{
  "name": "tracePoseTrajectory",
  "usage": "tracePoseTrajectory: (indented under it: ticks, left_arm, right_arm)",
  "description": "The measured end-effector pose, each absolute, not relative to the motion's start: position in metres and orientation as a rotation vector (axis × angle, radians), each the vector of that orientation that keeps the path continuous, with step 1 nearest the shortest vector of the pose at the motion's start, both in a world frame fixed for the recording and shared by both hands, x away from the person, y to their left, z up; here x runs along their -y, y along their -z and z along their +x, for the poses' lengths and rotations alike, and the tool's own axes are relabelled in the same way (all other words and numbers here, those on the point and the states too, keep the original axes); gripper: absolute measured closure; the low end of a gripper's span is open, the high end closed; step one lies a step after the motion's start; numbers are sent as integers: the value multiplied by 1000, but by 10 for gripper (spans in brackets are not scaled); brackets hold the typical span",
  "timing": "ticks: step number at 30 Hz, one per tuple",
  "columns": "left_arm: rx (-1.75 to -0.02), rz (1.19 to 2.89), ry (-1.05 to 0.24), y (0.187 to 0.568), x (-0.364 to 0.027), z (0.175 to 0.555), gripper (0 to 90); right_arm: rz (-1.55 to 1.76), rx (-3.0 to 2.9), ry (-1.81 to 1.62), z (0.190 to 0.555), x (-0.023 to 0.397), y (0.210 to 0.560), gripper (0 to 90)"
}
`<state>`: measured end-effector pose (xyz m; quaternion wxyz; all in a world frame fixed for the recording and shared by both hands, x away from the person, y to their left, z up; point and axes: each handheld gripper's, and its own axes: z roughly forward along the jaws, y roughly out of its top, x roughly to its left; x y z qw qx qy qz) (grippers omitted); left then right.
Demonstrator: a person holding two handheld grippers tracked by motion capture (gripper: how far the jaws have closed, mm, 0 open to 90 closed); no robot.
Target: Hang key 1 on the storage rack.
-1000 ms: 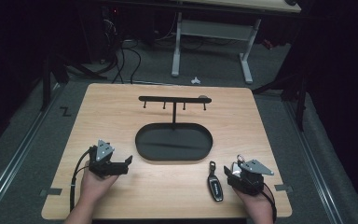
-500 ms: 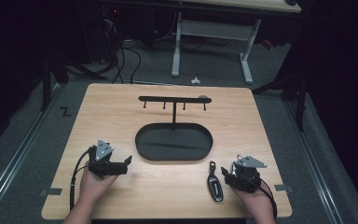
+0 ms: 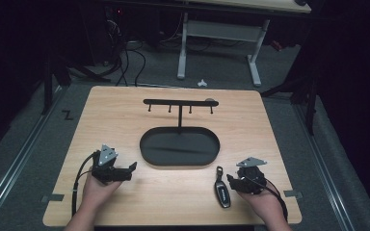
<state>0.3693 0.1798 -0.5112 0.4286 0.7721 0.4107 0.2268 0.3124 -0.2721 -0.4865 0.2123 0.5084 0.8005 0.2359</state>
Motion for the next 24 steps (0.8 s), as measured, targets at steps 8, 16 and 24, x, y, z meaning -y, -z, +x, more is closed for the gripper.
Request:
tracePoseTrajectory:
  ticks: [8,16,24]
  left_arm:
    - [-1019,1939,-568,513,-179,371,3]
    - [-1015,1943,-566,513,-178,370,3]
    - [-997,1955,-557,514,-175,369,3]
  right_arm:
    - [1401,-2252,-622,316,269,481,432]
    - [1443,-2332,-540,323,265,477,445]
    - [1511,-2403,-463,331,258,467,437]
